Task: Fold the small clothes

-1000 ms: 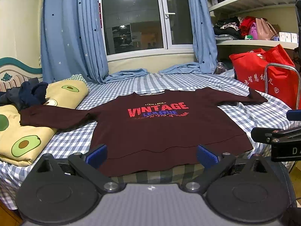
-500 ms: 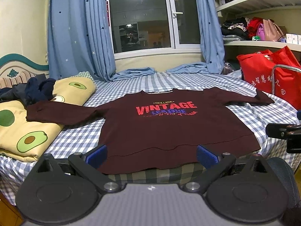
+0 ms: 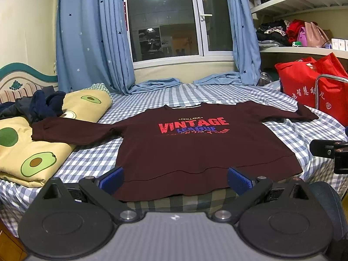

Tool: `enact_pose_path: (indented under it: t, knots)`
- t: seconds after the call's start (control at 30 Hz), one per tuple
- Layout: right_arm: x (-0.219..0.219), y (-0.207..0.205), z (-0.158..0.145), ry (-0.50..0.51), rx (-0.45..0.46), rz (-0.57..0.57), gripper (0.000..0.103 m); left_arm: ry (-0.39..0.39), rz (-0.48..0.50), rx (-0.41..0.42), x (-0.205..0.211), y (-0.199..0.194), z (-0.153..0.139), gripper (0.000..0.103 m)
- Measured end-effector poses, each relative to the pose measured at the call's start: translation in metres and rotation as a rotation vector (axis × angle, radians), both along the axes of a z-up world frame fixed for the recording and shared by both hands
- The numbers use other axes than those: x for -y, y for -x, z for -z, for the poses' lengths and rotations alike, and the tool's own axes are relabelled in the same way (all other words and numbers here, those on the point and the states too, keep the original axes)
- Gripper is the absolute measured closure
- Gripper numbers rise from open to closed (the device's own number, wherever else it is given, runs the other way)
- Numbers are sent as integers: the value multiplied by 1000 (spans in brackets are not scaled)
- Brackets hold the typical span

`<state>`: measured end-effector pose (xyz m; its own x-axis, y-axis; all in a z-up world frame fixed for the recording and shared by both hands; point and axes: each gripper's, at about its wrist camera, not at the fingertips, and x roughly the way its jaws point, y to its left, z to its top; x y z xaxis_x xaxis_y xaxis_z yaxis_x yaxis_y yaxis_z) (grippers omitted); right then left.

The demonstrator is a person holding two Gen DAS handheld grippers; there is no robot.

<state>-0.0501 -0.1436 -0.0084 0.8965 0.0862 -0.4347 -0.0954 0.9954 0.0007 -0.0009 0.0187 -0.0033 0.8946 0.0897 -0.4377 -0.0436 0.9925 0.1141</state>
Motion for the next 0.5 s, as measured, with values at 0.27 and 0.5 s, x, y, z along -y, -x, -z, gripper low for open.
enact_pose_path:
  t: [0.27,0.5]
  knots:
    - [0,0,-1,1,7,3,0,-3,-5,-2,-1,-1,0,1]
    - [0,1,-2,5,10,4,0,-5,-4,0,0,-1,0,1]
